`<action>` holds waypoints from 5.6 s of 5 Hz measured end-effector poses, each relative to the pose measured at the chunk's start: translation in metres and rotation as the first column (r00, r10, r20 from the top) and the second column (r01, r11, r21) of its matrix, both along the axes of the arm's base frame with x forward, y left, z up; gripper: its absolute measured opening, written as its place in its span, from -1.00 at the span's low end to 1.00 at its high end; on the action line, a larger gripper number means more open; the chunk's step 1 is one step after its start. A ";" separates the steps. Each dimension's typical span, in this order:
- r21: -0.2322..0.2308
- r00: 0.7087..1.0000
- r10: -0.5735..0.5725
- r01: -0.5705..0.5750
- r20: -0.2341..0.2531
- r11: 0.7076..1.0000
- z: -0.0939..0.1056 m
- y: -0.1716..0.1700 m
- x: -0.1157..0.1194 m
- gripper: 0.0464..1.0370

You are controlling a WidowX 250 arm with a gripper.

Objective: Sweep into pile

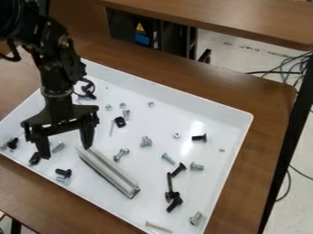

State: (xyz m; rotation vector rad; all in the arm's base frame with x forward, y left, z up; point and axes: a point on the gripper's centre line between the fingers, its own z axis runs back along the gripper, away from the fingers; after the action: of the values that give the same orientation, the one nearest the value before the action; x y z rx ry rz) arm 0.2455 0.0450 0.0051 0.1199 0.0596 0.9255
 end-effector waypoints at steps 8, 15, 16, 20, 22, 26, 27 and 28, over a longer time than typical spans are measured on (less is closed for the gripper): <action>-0.035 0.973 0.202 -0.199 0.111 0.979 -0.043 -0.043 0.008 0.19; -0.054 0.643 -0.766 0.765 0.010 0.641 -0.018 -0.180 -0.002 -0.38; -0.075 0.607 -0.794 0.793 0.023 0.604 -0.025 -0.192 0.012 -0.38; -0.181 0.573 -0.811 0.815 0.117 0.550 -0.057 -0.169 0.079 -0.38; -0.096 0.606 -0.794 0.793 0.041 0.601 -0.060 -0.120 0.098 -0.38; -0.013 0.800 -0.599 0.599 -0.033 0.801 -0.061 0.078 0.106 -0.38; -0.003 0.825 -0.563 0.564 -0.035 0.826 -0.060 0.108 0.102 -0.38; 0.021 0.827 -0.560 0.561 -0.040 0.827 -0.058 0.111 0.095 -0.38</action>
State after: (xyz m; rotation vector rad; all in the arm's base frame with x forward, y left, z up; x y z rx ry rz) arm 0.3407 0.1565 -0.0529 0.1708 0.0359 0.3297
